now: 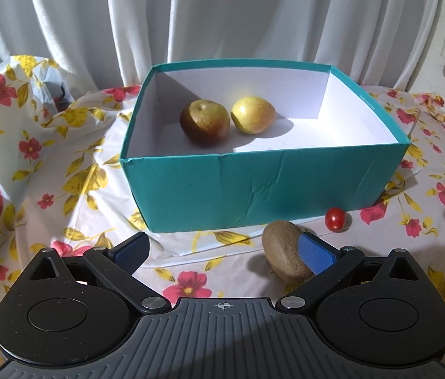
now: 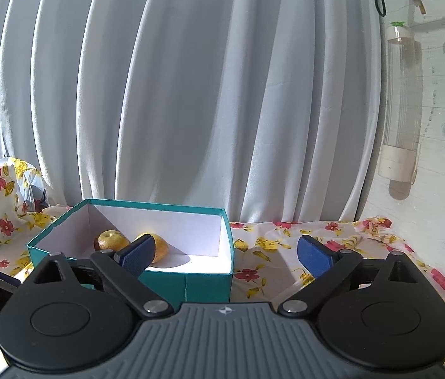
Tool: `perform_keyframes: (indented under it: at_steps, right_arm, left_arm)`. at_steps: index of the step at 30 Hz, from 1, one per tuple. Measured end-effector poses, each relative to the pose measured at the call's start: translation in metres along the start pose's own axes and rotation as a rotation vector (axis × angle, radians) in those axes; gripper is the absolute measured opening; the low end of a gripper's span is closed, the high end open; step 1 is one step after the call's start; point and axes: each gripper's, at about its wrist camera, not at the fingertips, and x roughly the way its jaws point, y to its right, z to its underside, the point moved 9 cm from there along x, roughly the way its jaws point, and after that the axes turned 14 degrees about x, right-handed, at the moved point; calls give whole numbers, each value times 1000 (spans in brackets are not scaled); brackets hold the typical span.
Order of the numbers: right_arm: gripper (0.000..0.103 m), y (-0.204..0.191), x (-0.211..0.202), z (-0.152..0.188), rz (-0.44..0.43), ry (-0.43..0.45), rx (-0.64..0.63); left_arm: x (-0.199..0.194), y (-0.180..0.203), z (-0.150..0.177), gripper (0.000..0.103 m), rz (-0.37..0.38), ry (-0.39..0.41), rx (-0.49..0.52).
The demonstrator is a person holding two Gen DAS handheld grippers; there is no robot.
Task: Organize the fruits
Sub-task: 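Move the left gripper to the brown kiwi on the cloth and grasp it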
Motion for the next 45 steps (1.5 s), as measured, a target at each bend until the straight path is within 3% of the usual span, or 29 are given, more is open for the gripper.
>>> perform_keyframes:
  at_steps: [9, 16, 27, 38, 45]
  right_arm:
    - [98, 15, -21, 10, 32, -7, 22]
    - [98, 28, -33, 26, 58, -34, 46]
    - [98, 29, -38, 33, 65, -43, 53]
    - [98, 39, -28, 36, 99, -66, 48]
    - [98, 49, -19, 43, 128, -100, 64]
  left_arm:
    - [-23, 17, 35, 103, 7, 90, 109]
    - [-25, 12, 58, 103, 55, 60, 40]
    - [-15, 24, 38, 103, 64, 72, 24]
    - [36, 43, 8, 102, 92, 50, 18]
    - [64, 56, 10, 80, 135, -27, 32]
